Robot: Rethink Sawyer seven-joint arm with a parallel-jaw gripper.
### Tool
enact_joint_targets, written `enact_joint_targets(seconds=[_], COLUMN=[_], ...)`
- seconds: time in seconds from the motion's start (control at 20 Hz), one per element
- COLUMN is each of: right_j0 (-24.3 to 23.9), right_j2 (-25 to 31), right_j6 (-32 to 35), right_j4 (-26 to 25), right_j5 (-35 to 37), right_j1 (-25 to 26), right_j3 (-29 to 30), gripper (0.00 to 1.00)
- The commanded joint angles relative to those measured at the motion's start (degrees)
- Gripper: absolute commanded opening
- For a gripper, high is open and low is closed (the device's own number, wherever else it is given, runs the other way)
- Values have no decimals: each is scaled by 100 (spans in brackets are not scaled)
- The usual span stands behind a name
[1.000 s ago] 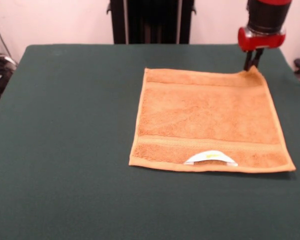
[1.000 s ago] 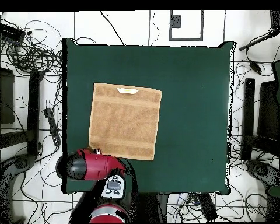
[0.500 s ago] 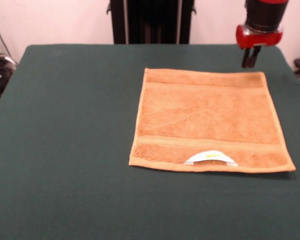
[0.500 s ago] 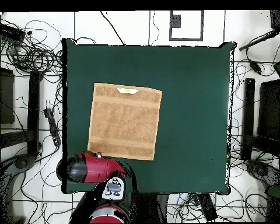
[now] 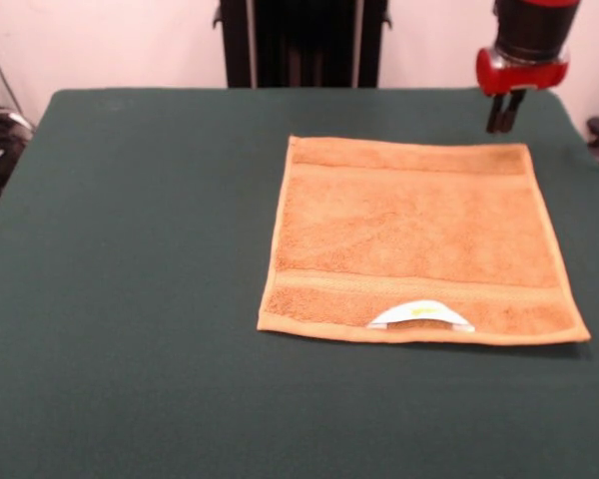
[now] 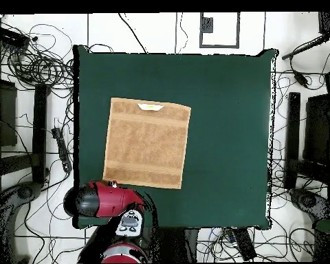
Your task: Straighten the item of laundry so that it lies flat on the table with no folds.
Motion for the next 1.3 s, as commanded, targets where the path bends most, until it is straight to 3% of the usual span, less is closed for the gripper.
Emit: enact_joint_targets(seconds=[0.05, 1.3], right_j0=[176, 249], right_j2=[384, 121], right_j6=[1828, 1574], right_j4=[444, 340], right_j5=[-422, -666], right_j1=[246, 392], right_j3=[313, 137], gripper=[0, 0])
